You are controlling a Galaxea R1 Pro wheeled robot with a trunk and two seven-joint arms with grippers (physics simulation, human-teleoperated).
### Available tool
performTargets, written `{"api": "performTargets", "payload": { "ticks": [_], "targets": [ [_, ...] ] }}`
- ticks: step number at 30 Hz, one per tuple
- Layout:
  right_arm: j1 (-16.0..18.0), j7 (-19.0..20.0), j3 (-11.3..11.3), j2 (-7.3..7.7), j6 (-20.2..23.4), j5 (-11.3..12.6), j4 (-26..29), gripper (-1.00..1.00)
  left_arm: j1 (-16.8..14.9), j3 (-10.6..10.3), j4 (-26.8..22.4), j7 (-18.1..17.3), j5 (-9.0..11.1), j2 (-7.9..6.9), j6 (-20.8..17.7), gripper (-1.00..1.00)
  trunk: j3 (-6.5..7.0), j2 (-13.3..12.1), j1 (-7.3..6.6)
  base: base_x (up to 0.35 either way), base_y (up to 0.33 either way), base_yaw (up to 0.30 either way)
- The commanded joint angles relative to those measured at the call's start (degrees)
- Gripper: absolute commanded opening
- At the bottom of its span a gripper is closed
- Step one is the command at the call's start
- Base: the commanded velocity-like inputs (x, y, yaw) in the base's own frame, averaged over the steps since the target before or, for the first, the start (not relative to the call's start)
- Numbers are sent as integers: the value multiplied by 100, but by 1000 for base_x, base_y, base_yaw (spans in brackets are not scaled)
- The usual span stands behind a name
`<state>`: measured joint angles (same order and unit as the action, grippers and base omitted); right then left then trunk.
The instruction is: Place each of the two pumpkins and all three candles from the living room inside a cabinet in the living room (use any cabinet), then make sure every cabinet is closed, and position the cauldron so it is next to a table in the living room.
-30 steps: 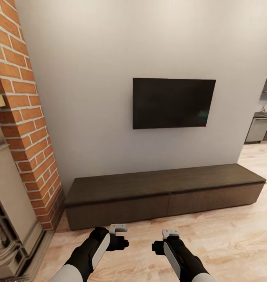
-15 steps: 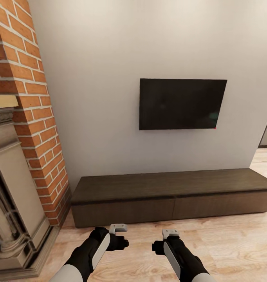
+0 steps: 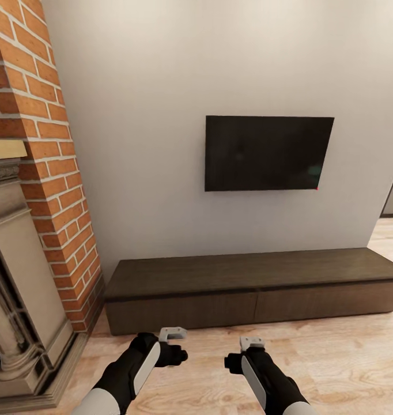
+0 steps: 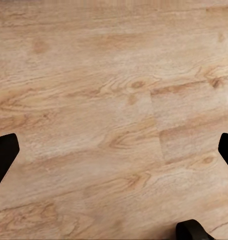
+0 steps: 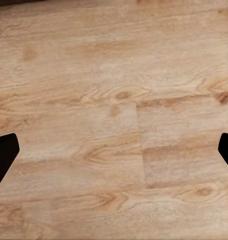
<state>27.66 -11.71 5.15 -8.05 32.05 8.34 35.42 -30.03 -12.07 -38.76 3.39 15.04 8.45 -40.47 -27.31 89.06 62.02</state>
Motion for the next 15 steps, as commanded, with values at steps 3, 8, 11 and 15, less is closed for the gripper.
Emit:
{"api": "performTargets", "payload": {
  "ticks": [3, 8, 11, 15],
  "targets": [
    [3, -81, 24, 5, -60, 50, 6, 100, -3, 4, -233, 55, 35, -17, -28, 100, -7, 4, 0, 0, 0, 0],
    [3, -338, 38, 7, -730, 51, -2, 100, -3, -7, -367, 72, 27, -17, -32, 100, -7, 4, 0, 0, 0, 0],
    [-8, -765, 58, 11, -1392, 33, -16, 100, -3, -18, -473, 84, 13, -21, -31, 100, -7, 4, 0, 0, 0, 0],
    [-13, -1119, 64, 6, -1703, 129, -74, 100, -3, -15, -610, 250, 16, -26, -26, 100, -7, 4, 0, 0, 0, 0]
  ]
}}
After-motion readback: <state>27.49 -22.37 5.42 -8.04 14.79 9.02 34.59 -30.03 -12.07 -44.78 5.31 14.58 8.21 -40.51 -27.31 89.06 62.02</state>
